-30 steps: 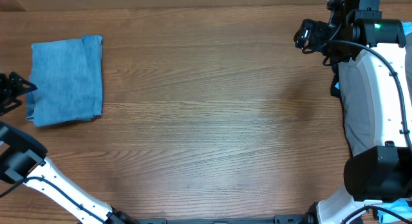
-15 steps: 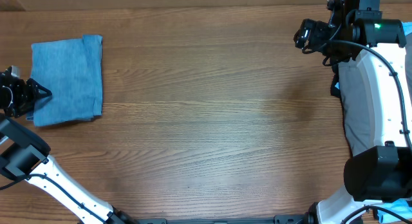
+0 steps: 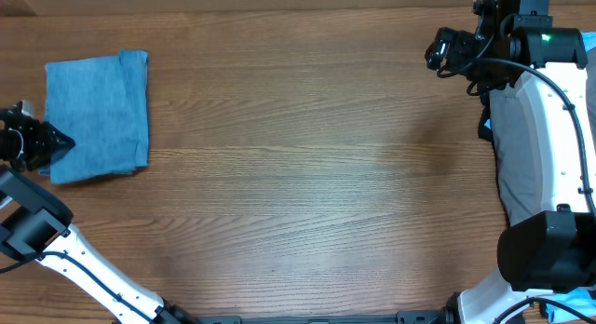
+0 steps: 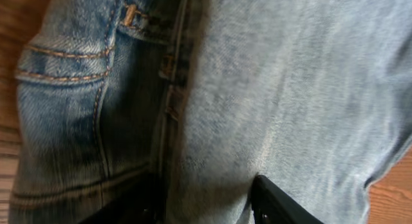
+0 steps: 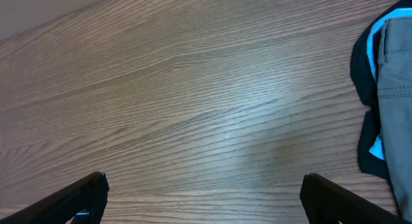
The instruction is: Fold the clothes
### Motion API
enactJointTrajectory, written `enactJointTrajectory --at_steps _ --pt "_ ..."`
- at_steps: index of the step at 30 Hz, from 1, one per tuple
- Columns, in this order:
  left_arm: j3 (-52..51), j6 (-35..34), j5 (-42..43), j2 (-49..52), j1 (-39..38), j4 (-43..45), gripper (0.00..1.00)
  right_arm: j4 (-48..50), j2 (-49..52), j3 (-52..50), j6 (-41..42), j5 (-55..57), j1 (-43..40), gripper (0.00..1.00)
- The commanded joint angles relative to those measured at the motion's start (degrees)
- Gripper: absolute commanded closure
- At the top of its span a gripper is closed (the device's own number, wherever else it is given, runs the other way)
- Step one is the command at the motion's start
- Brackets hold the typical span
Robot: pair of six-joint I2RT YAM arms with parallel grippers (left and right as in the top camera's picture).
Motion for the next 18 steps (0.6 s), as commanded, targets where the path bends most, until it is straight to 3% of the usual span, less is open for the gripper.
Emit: enactJointTrajectory --at_steps 1,3,4,12,18 --pt "-0.72 -1.44 -0.94 -0.37 0.11 -0.22 0.65 0.31 -0.07 0.09 -0.15 0.20 -0.17 0.00" --pt "0.52 -3.30 -0.46 -0.39 0.24 -0.39 0.92 0.31 -0.07 0.09 -0.15 0.20 -0.17 0.00" --pt "1.68 -3.63 -0.02 -0.39 0.26 -0.96 0.96 0.31 -0.07 0.09 -0.15 0.20 -0.17 0.00" --pt "17.40 -3.58 0.39 -0.39 0.00 -6.43 0.96 0.31 -0.07 0.09 -0.15 0.20 -0.17 0.00" --pt "17.66 -3.61 -6.25 -0.37 -0.39 -5.44 0.95 0.33 -0.07 0.09 -0.15 0.20 -0.17 0.00"
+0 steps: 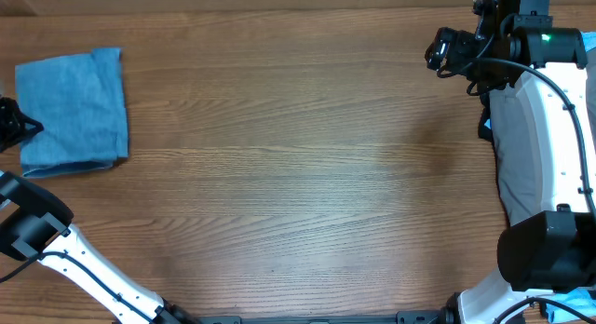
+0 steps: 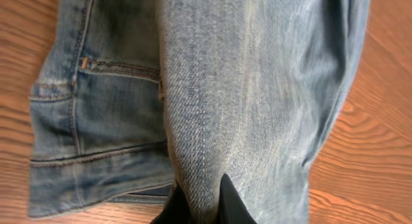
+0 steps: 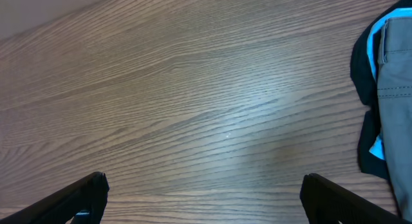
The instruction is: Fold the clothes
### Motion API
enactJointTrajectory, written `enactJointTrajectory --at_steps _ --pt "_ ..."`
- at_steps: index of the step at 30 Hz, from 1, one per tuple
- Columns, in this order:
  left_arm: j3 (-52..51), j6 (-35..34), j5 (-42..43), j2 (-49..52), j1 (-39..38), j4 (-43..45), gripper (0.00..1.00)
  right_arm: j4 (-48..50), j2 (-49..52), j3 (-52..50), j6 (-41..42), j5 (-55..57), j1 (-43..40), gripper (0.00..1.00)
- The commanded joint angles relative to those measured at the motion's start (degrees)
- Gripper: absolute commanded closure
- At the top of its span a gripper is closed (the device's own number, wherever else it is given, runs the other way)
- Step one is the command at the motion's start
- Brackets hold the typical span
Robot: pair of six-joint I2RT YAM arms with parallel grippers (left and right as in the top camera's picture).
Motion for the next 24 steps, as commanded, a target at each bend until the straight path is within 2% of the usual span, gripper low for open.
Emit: enactJointTrajectory --at_steps 1,2,3,6,7,8,10,11,14,16,17,21,24 --pt "-0.02 -0.39 -4.92 -0.55 -0.55 0.87 0.92 0.33 -0.07 0.09 -0.15 0.17 -0.15 0.00" --pt "-0.55 -0.46 -5.81 -0.55 -0.68 0.98 0.84 0.31 -0.07 0.09 -0.15 0.17 -0.15 0.00" --pt "-1.11 -1.18 -7.45 -0.55 -0.74 1.16 0.83 0.31 -0.07 0.09 -0.15 0.17 -0.15 0.00" --pt "-1.84 -10.38 -17.51 -0.55 -0.70 1.42 0.81 0.31 -0.07 0.09 -0.15 0.17 -0.15 0.00" --pt "-1.84 -12.61 -19.98 -0.55 -0.50 1.40 0.71 0.31 -0.07 0.09 -0.15 0.17 -0.15 0.00" --pt "-1.84 -12.63 -20.00 -0.55 -0.37 1.36 0.49 0.31 -0.07 0.09 -0.15 0.17 -0.15 0.00" --pt "-1.84 -13.07 -20.00 -0.55 -0.28 1.03 0.21 0.31 -0.07 0.09 -0.15 0.17 -0.15 0.00" --pt "-1.66 -13.77 -19.41 -0.57 -0.31 0.92 0.20 0.31 -0.07 0.09 -0.15 0.17 -0.15 0.00" --pt "-0.46 -12.72 -9.99 -0.68 -0.42 0.61 0.29 0.31 -0.07 0.09 -0.15 0.17 -0.15 0.00" --pt "-0.39 -8.76 2.34 -0.66 -0.46 0.76 0.55 0.31 -0.07 0.09 -0.15 0.17 -0.15 0.00" --pt "-0.79 -7.17 7.48 -0.52 -0.50 0.92 0.64 0.33 -0.07 0.09 -0.15 0.17 -0.15 0.00" --pt "-7.91 -5.90 9.86 -0.52 -0.50 4.76 0.73 0.31 -0.07 0.09 -0.15 0.17 -0.15 0.00" --pt "-15.47 -2.99 12.61 -0.52 -0.52 8.28 0.75 0.31 -0.07 0.09 -0.15 0.17 -0.15 0.00"
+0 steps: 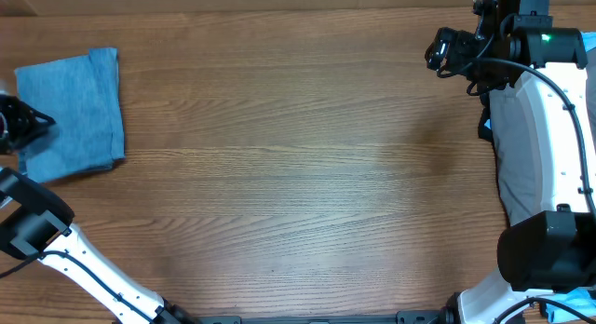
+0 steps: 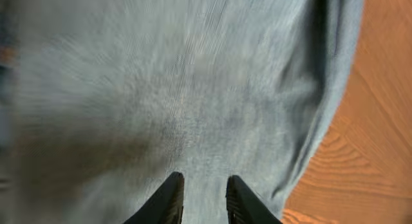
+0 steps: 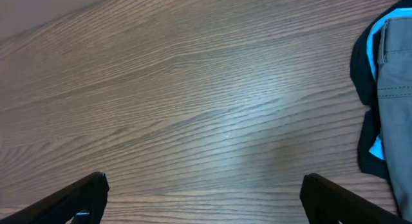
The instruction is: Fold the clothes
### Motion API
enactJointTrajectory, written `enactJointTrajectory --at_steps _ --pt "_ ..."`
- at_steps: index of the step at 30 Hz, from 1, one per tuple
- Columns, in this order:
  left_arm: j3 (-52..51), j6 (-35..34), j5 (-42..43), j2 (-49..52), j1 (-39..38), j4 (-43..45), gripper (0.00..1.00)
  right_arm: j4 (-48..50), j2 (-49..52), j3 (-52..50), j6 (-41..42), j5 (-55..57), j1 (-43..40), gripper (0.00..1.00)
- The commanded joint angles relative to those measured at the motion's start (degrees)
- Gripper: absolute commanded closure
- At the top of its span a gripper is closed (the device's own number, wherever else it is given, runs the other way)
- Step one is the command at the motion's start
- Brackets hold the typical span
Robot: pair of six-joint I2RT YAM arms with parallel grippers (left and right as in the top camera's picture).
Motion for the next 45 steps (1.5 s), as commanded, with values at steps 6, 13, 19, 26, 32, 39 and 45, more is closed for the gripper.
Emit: enactJointTrajectory --at_steps 6,13,19,26,32,39,45 --pt "-21.99 2.29 2.10 -0.33 0.46 9.79 0.73 0.31 -0.07 0.09 -0.17 0.20 -0.17 0.00" --pt "-10.97 2.05 17.57 -1.03 2.69 1.66 0.87 0.28 -0.07 0.09 -0.17 0.20 -0.17 0.00" --pt "3.96 1.75 21.55 -1.88 -0.74 -0.59 0.89 0.28 -0.07 0.09 -0.17 0.20 -0.17 0.00" --pt "0.22 -10.75 7.93 -1.38 1.90 2.05 0.95 0.28 -0.07 0.09 -0.17 0.20 -0.17 0.00" --pt "-10.93 -11.15 -12.74 -1.33 2.60 3.85 0.90 0.28 -0.07 0.09 -0.17 0.20 -0.17 0.00" --pt "-18.32 -14.80 -24.26 -1.36 3.58 6.91 0.95 0.28 -0.07 0.09 -0.17 0.20 -0.17 0.00" --pt "-5.25 -14.78 -12.09 -6.58 2.16 0.98 0.96 0.28 -0.07 0.09 -0.17 0.20 -0.17 0.00"
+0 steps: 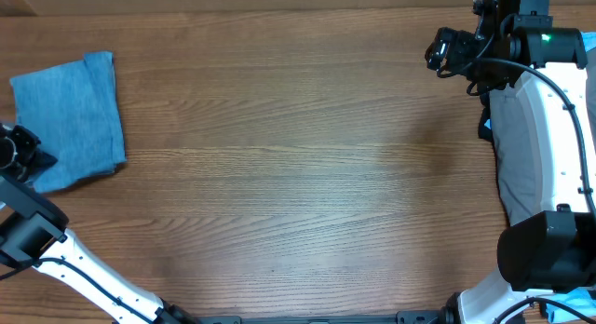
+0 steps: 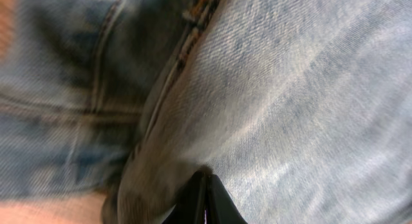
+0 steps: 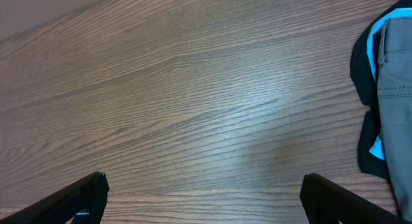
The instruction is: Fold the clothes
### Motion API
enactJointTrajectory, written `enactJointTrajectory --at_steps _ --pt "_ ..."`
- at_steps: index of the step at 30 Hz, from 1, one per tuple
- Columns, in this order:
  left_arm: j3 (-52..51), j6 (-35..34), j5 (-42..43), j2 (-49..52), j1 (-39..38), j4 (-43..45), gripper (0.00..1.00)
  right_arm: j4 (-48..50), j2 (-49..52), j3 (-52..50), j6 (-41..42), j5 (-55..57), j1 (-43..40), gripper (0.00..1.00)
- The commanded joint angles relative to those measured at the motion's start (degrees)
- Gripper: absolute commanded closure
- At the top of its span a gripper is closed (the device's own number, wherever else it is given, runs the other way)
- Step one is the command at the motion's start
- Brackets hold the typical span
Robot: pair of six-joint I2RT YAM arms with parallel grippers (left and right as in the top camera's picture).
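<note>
The folded blue jeans (image 1: 67, 119) lie flat at the table's far left edge. My left gripper (image 1: 28, 158) sits at their near left corner. In the left wrist view its fingertips (image 2: 205, 201) are pressed together with denim (image 2: 302, 102) bunched at the tips, so it is shut on the jeans. A seam with orange stitching (image 2: 193, 31) runs past above them. My right gripper (image 1: 438, 52) hangs over the far right of the table, open wide, with bare wood between its fingers (image 3: 84, 198).
A pile of other clothes lies at the right edge, partly under the right arm (image 1: 507, 166): grey trousers (image 3: 394, 89) on a black and light blue garment (image 3: 367, 143). The wooden table (image 1: 298, 175) stretches between the two arms.
The left gripper has moved from the jeans' left edge to their near left corner, and its fingers, slightly apart then, are now together. The jeans sit slightly further left. The right arm is unchanged.
At first the jeans lay a little in from the left edge, with the left fingers apart on them. Then they lay further left with the fingers together, then the fingers stood slightly apart. Now the gripper is shut at the near left corner. The right gripper stayed open throughout.
</note>
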Motion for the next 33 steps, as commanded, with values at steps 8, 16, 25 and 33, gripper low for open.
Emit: enactJointTrajectory --at_steps 8,16,25,33 --pt "17.55 -2.01 -6.21 -13.77 -16.50 5.79 0.96 0.31 -0.07 0.09 -0.17 0.20 -0.17 0.00" --pt "17.51 -2.78 -26.56 -3.72 -31.50 5.77 0.96 0.31 -0.07 0.09 -0.17 0.20 -0.17 0.00" --pt "17.51 -15.98 -19.12 -0.68 -28.22 4.39 0.96 0.33 -0.07 0.09 -0.17 0.20 -0.17 0.00" --pt "14.53 -15.82 -16.55 -0.37 -21.09 4.72 0.96 0.31 -0.07 0.09 -0.17 0.20 -0.17 0.00"
